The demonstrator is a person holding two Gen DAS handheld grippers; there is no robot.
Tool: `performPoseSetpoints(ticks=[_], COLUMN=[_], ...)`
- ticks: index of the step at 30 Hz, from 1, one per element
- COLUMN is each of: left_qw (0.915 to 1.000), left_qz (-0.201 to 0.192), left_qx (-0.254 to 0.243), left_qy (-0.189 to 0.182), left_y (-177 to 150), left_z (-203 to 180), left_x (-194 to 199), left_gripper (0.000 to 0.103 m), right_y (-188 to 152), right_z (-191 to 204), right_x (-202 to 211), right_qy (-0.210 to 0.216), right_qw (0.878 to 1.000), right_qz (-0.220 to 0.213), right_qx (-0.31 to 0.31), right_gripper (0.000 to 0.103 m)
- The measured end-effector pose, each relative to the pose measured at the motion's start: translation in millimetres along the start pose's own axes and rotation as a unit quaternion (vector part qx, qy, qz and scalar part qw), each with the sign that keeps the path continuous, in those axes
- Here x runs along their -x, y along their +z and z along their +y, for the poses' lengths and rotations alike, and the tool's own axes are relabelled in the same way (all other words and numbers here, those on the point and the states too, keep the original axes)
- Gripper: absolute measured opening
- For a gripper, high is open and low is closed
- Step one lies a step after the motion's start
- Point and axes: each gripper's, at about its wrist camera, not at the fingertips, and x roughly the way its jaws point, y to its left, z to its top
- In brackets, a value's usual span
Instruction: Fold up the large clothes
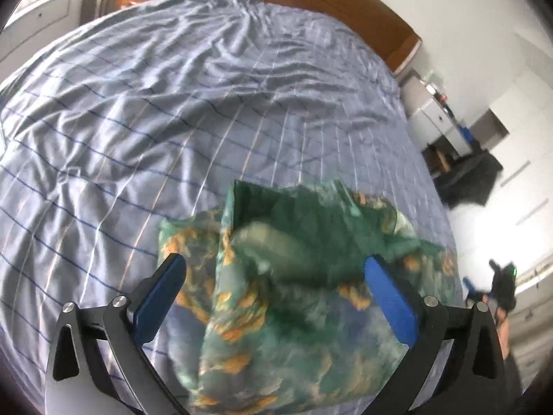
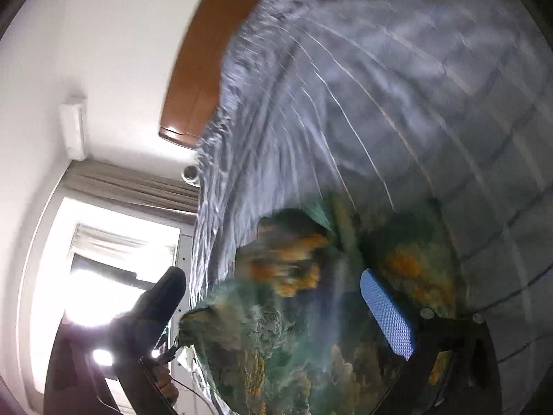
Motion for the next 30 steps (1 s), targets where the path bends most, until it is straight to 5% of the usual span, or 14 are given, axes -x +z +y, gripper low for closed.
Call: performPoseSetpoints(ticks=[2,4,7,9,11,14,17,20,22,24,27,30], left_qw=[0.9997,0.9984,0.9951,0.9909,0.9855,0.9873,0.9864,0.9724,0.9629,0.9603,0.9604,0.9622], left_qz=[0.020,0.047,0.059,0.076,0.071,0.014,-0.056,-0.126,-0.144,-0.118,-0.069,-0.087], left_qx=[-0.015,-0.021,-0.023,-0.023,-0.019,-0.028,-0.048,-0.081,-0.102,-0.107,-0.103,-0.100], left_qy=[0.001,0.021,0.076,0.108,0.153,0.156,0.147,0.179,0.204,0.229,0.250,0.238], left_y=[-10.0,-15.7,-17.6,-18.8,-19.9,-12.1,5.3,19.1,22.5,21.5,4.1,-20.0], left_z=[6.1,5.2,-6.5,-17.8,-22.1,-33.2,-47.5,-69.3,-72.6,-61.2,-30.2,-13.3], left_x=[-10.9,-36.2,-71.7,-92.9,-96.7,-64.2,-35.0,-31.8,-49.8,-83.3,-130.8,-147.4], left_gripper=[0.102,0.102,0.092,0.028,0.012,0.009,0.009,0.009,0.009,0.010,0.016,0.019], right_y=[0.0,-7.1,-19.9,-26.8,-35.6,-47.0,-48.5,-40.5,-35.3,-32.7,-25.5,-32.2], right_z=[12.7,27.3,31.6,33.2,33.7,56.2,101.7,139.1,148.2,137.5,97.1,44.2], right_x=[2.9,-9.8,-40.0,-57.9,-73.6,-72.0,-49.4,-39.0,-44.9,-64.8,-101.4,-133.5], right_qy=[-0.047,-0.125,-0.185,-0.217,-0.233,-0.283,-0.298,-0.304,-0.319,-0.346,-0.384,-0.400], right_qw=[0.998,0.984,0.964,0.952,0.948,0.922,0.891,0.863,0.848,0.835,0.834,0.842], right_qz=[0.004,0.032,0.058,0.064,0.061,0.054,-0.008,-0.074,-0.107,-0.110,-0.072,-0.022], right_qx=[0.046,0.123,0.184,0.206,0.209,0.258,0.341,0.396,0.410,0.414,0.389,0.362], right_gripper=[0.103,0.103,0.103,0.099,0.027,0.014,0.014,0.014,0.014,0.014,0.014,0.014])
